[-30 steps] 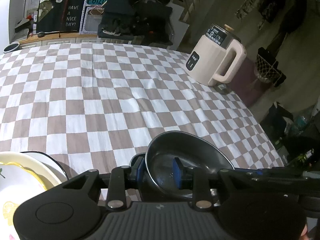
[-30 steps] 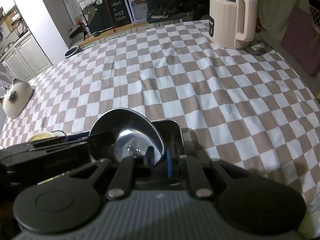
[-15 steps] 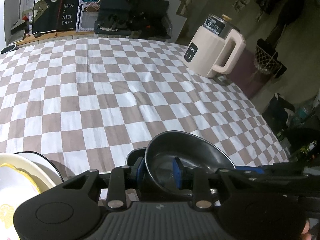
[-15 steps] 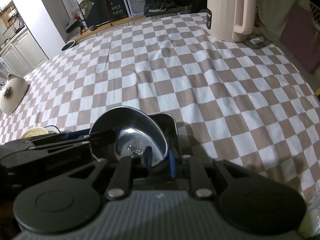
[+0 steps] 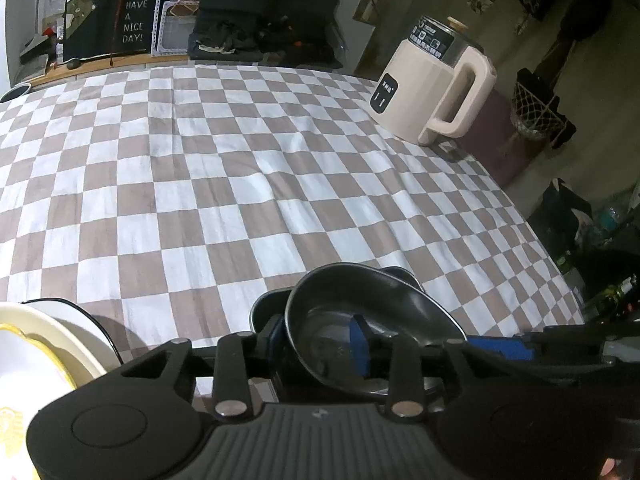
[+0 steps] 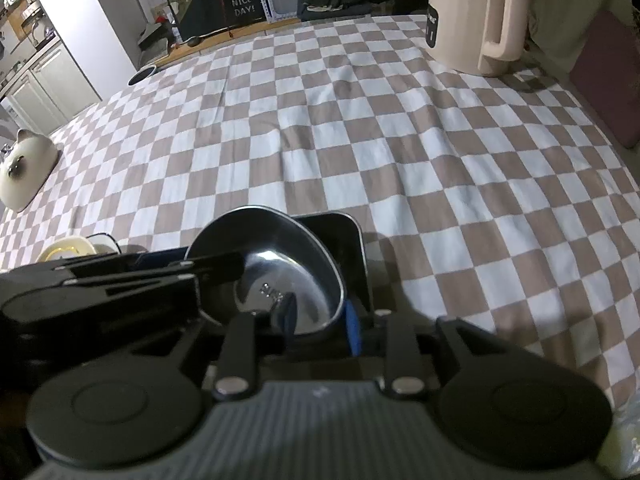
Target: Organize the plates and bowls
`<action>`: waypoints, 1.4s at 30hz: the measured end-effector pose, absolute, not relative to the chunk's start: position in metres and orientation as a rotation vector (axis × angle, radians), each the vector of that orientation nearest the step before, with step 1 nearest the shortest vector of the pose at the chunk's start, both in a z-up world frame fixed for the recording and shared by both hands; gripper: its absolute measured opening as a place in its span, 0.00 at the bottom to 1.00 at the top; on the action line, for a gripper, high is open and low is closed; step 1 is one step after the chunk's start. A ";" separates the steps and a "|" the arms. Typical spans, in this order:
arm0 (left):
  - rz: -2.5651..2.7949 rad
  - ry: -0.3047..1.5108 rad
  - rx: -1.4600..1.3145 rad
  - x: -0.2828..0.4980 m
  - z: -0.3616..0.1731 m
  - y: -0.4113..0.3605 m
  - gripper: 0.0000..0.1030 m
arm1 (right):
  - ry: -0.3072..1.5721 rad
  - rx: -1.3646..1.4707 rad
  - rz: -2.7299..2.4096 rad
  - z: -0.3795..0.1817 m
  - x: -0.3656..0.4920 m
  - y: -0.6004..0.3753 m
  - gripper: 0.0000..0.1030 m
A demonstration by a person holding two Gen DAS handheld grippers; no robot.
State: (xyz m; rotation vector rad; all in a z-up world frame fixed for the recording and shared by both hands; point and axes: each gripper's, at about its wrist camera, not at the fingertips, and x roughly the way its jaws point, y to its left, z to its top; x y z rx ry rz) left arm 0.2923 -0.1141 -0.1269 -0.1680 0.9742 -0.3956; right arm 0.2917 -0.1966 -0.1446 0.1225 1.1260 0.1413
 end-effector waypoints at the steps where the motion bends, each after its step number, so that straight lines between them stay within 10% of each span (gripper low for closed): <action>1: -0.394 0.976 -0.167 0.292 -0.127 -0.114 0.35 | 1.128 0.120 0.143 -0.145 0.292 -0.196 0.32; 42: -0.404 0.939 -0.225 0.298 -0.120 -0.112 0.43 | 1.166 0.101 0.174 -0.150 0.289 -0.194 0.42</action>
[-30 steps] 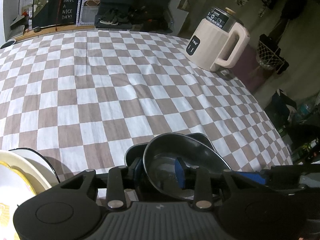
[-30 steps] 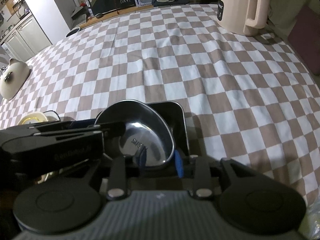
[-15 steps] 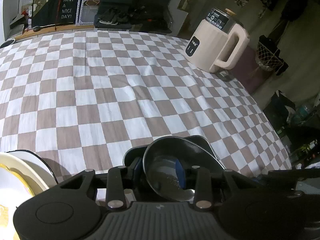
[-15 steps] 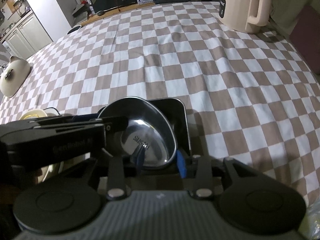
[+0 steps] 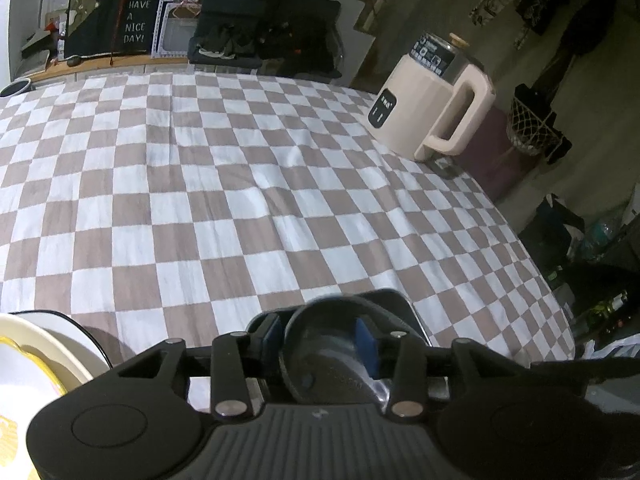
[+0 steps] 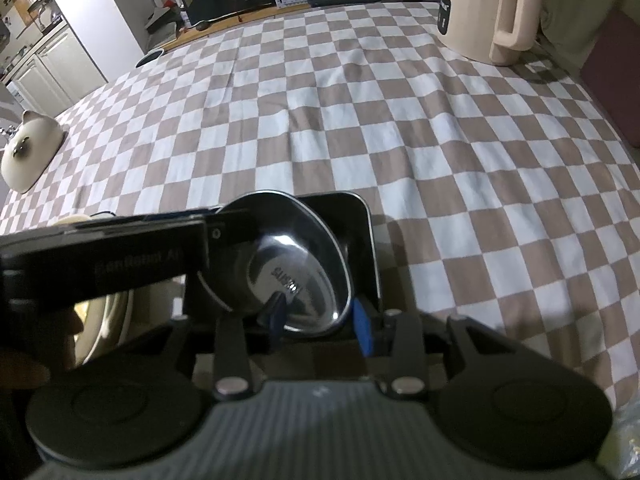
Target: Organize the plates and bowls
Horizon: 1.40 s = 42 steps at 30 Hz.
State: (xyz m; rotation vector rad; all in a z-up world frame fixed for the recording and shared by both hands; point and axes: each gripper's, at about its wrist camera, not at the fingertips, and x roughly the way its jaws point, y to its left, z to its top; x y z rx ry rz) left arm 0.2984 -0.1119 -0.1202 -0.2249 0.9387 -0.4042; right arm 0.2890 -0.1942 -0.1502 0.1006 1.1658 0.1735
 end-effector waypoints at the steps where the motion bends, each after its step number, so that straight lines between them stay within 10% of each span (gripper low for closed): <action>1: -0.404 0.929 -0.227 0.298 -0.118 -0.111 0.43 | 1.167 0.100 0.179 -0.150 0.289 -0.194 0.42; 12: -0.406 0.905 -0.203 0.290 -0.106 -0.107 0.51 | 1.145 0.105 0.177 -0.143 0.282 -0.195 0.44; 21: -0.376 0.935 -0.174 0.283 -0.107 -0.090 0.59 | 1.057 0.173 0.106 -0.136 0.291 -0.213 0.71; 42: -0.483 0.995 0.350 0.259 -0.130 -0.126 0.62 | 1.099 0.163 0.064 -0.166 0.339 -0.220 0.67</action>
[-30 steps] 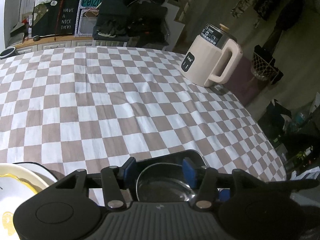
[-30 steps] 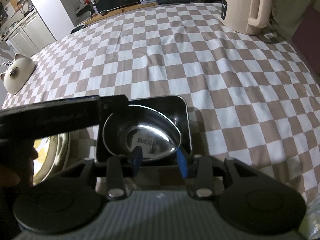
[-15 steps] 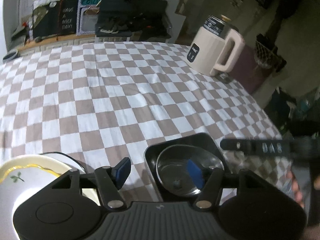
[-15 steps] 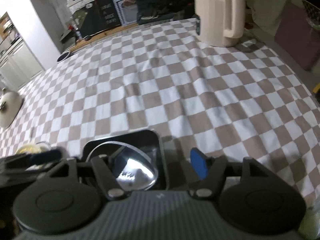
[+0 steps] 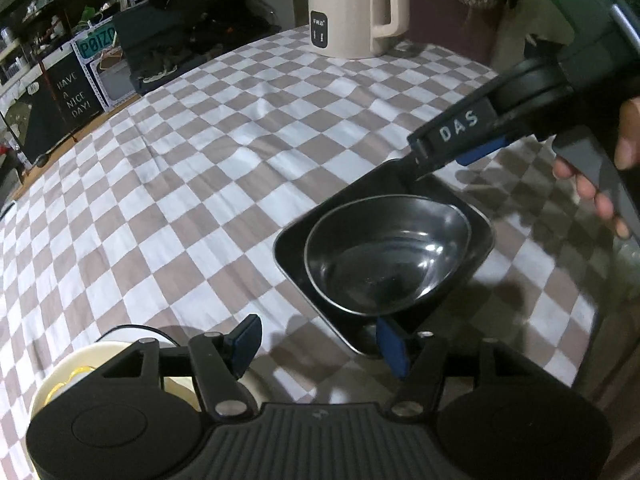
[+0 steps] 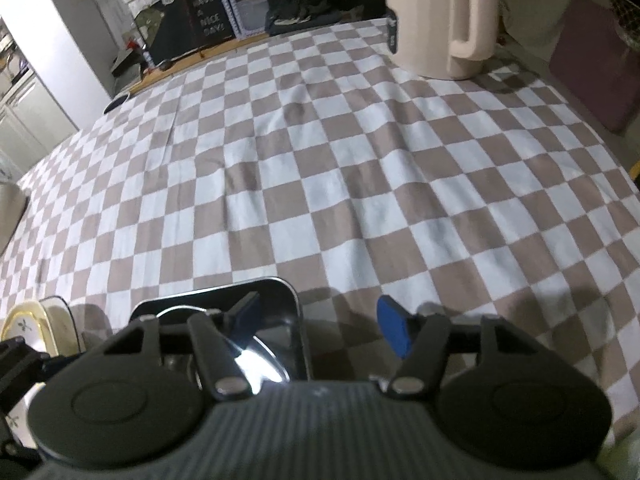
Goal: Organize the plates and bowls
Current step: 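Grip the steel tray's rim with the left gripper while the right gripper grips it too, then lift the steel tray holding the bowl with both grippers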
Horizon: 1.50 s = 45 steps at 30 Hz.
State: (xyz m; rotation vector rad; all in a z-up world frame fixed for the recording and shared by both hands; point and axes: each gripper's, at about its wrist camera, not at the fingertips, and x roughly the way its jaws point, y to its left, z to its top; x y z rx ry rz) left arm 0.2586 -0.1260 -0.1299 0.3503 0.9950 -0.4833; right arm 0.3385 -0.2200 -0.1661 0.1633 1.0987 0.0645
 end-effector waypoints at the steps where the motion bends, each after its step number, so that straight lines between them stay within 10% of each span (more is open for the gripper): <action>1: -0.478 0.997 0.354 0.260 -0.130 -0.127 0.62 | 1.106 0.149 0.065 -0.168 0.340 -0.218 0.67; 15: -0.382 1.022 0.333 0.283 -0.137 -0.126 0.62 | 1.205 0.075 0.122 -0.182 0.335 -0.220 0.43; 20: -0.390 1.044 0.231 0.290 -0.133 -0.119 0.45 | 1.206 0.048 0.183 -0.178 0.329 -0.219 0.15; 26: -0.416 1.100 0.045 0.294 -0.134 -0.109 0.18 | 1.200 0.022 0.204 -0.178 0.329 -0.218 0.13; 45: -0.385 1.146 -0.118 0.295 -0.137 -0.100 0.12 | 1.178 0.018 0.251 -0.171 0.320 -0.219 0.05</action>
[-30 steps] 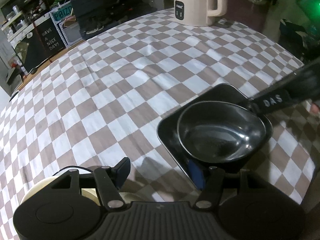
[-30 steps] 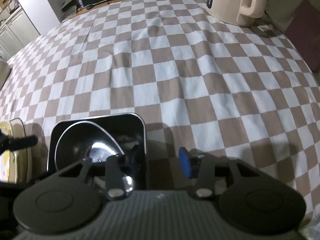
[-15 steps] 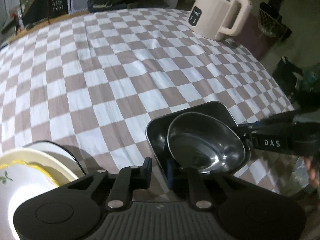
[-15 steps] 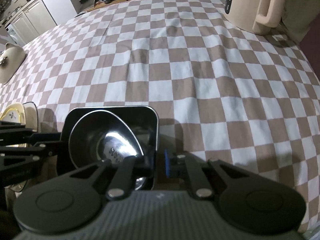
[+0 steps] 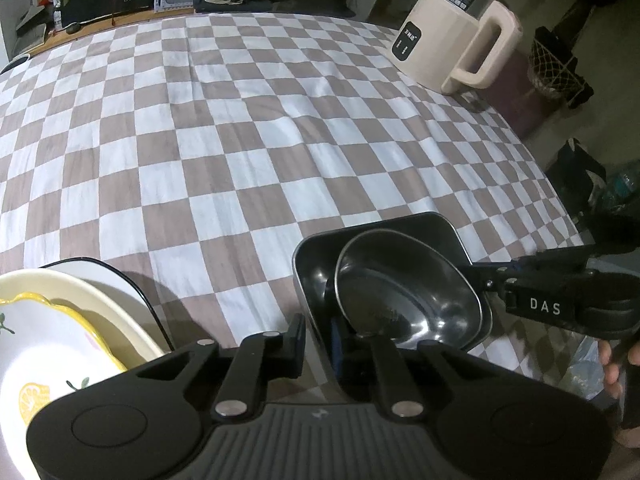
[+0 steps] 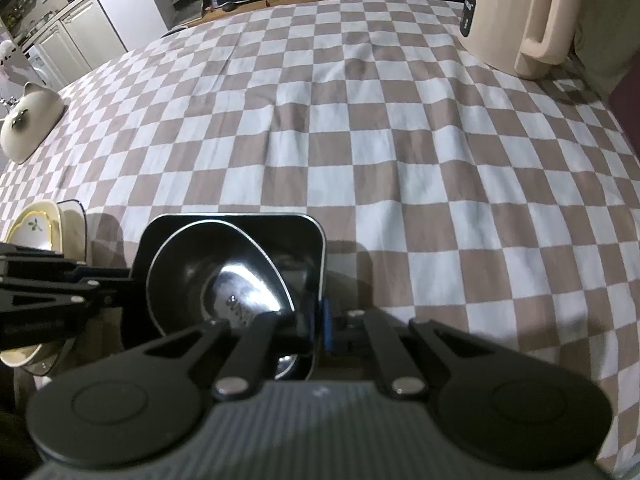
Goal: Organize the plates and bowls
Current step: 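Lift the steel tray holding the bowl with both grippers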
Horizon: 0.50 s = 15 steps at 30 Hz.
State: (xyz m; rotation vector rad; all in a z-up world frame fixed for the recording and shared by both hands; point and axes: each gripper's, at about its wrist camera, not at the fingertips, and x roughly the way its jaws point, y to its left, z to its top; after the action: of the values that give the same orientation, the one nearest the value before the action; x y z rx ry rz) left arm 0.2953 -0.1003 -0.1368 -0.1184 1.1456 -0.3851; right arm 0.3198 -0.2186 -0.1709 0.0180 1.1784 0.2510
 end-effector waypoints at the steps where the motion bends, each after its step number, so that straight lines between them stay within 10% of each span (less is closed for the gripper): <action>1: -0.386 1.142 -0.125 0.295 -0.137 -0.100 0.10 | 1.180 0.018 0.251 -0.171 0.319 -0.219 0.05; 15: -0.385 1.130 -0.229 0.302 -0.143 -0.112 0.10 | 1.193 0.057 0.193 -0.172 0.308 -0.243 0.06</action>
State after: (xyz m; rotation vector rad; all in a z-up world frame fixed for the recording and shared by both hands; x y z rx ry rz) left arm 0.3020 -0.1121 -0.1430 -0.2294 1.1304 -0.3850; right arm 0.3081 -0.2426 -0.1717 0.0574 1.1926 0.1934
